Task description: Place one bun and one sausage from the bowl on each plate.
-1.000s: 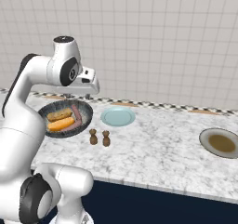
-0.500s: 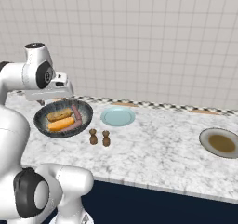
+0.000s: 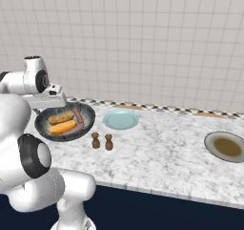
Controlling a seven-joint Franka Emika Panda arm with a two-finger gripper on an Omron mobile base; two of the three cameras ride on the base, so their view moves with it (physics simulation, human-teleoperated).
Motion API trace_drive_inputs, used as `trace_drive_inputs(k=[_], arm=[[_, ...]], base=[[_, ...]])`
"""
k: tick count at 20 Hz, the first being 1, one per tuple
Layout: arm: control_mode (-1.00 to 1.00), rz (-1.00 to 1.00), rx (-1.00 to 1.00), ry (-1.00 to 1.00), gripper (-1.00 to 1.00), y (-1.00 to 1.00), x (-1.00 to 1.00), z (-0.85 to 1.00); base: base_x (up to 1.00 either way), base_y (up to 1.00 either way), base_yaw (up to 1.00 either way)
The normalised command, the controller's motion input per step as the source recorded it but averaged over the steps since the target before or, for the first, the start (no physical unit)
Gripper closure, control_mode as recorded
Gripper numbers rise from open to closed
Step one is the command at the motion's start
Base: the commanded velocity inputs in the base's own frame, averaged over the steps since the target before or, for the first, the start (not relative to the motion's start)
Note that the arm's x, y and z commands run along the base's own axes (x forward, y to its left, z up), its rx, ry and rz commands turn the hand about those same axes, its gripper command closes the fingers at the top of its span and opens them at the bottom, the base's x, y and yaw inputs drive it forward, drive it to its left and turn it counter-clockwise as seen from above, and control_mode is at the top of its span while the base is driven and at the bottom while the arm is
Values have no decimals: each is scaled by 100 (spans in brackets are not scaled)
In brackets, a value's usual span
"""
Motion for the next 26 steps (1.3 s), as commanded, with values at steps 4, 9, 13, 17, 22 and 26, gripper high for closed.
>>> trace_drive_inputs(k=[4,9,13,17,22,26], arm=[[-100,-15,-5,28,-100,39,93,-73],[-100,-3,-4,19,-100,0,55,-60],[-100,0,0,0,-100,0,6,-55],[-100,-2,0,0,-100,0,0,-56],[-100,-15,0,1,-100,12,0,-29],[-100,-16,0,4,-100,0,0,-5]], base=[[0,0,0],[0,0,0],[0,0,0],[0,0,0],[0,0,0],[0,0,0]])
